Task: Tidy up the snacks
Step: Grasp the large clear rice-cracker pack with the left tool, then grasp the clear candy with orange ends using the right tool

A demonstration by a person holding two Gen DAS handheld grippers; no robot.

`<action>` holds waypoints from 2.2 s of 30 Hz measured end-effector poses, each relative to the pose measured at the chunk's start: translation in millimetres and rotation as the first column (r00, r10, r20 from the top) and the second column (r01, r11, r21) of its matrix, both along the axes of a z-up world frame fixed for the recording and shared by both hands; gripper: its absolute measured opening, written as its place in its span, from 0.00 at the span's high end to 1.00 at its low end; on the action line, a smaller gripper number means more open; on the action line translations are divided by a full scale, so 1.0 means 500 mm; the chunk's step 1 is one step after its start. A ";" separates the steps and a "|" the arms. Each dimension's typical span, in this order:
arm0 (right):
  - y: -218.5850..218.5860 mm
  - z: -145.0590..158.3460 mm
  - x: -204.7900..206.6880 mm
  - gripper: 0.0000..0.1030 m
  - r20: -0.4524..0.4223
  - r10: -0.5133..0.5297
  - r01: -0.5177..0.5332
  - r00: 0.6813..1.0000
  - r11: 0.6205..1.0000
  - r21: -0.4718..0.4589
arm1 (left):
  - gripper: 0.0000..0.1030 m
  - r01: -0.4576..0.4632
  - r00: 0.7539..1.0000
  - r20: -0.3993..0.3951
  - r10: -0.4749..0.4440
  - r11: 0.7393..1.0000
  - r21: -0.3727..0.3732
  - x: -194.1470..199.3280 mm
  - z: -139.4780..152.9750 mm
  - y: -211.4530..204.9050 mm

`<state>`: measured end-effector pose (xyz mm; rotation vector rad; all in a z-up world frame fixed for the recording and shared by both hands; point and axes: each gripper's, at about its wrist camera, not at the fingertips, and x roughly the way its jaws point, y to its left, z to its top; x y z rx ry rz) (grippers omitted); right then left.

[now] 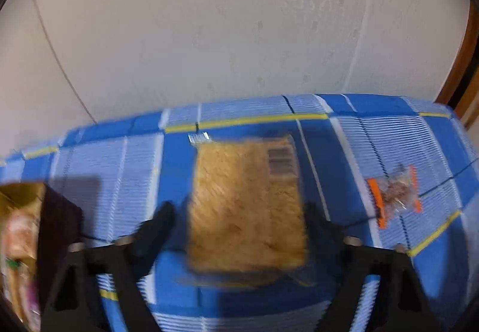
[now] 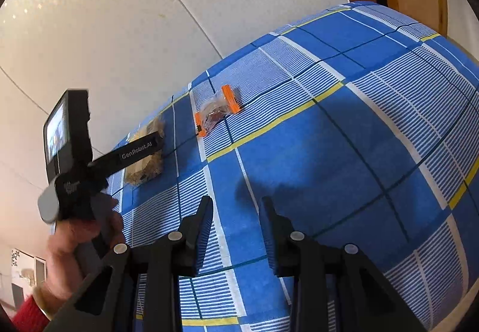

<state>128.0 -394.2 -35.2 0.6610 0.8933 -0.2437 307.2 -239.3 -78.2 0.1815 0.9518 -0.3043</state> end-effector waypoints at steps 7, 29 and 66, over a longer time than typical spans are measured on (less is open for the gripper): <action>0.006 -0.012 0.014 0.67 -0.020 0.010 -0.010 1.000 1.000 -0.005 | 0.29 -0.001 0.997 0.080 0.003 1.000 -0.026 -0.056 -0.010 0.049; -0.016 -0.040 0.275 0.60 -0.004 -0.089 0.089 0.996 0.994 -0.065 | 0.27 -0.091 0.994 0.054 0.095 0.993 -0.074 -0.077 -0.005 0.068; 0.089 -0.025 0.046 0.70 -0.060 0.136 -0.136 0.989 0.991 0.001 | 0.28 -0.089 0.993 0.066 0.094 0.993 -0.075 -0.157 -0.006 0.118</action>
